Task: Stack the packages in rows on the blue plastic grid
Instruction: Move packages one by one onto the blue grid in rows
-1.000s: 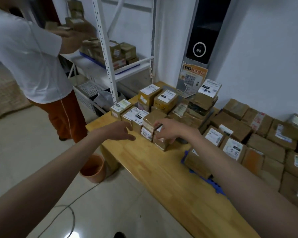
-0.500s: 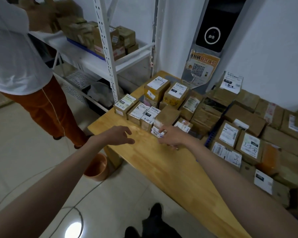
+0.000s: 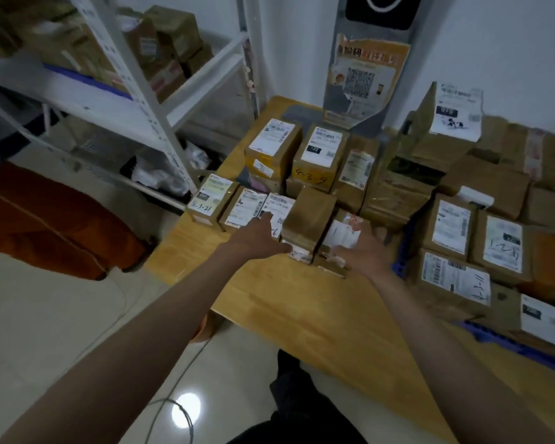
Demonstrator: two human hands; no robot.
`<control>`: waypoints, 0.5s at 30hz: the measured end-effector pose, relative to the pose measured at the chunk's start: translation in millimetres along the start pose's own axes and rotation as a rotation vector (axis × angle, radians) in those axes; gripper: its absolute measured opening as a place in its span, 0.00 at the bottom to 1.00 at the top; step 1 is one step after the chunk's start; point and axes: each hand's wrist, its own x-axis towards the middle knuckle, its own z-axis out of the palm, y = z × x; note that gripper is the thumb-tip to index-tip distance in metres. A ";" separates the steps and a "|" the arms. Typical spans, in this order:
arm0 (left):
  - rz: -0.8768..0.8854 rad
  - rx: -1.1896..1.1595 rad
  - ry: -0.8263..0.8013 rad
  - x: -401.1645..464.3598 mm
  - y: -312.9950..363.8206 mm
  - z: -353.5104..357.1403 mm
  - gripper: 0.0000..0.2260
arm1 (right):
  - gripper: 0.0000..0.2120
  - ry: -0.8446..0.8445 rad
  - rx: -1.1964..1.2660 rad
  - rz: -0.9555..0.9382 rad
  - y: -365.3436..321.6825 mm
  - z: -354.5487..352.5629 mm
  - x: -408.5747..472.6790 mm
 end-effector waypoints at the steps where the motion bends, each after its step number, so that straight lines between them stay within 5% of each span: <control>1: 0.000 0.017 -0.011 11.8 7.7 0.3 0.49 | 0.38 0.036 0.020 0.014 1.4 4.0 3.8; 8: -0.093 0.022 -0.019 67.3 53.0 20.3 0.60 | 0.53 0.105 0.171 0.214 5.5 35.2 27.2; 15: -0.096 0.046 0.044 89.7 62.6 31.6 0.59 | 0.63 0.213 0.223 0.277 -3.0 56.4 35.2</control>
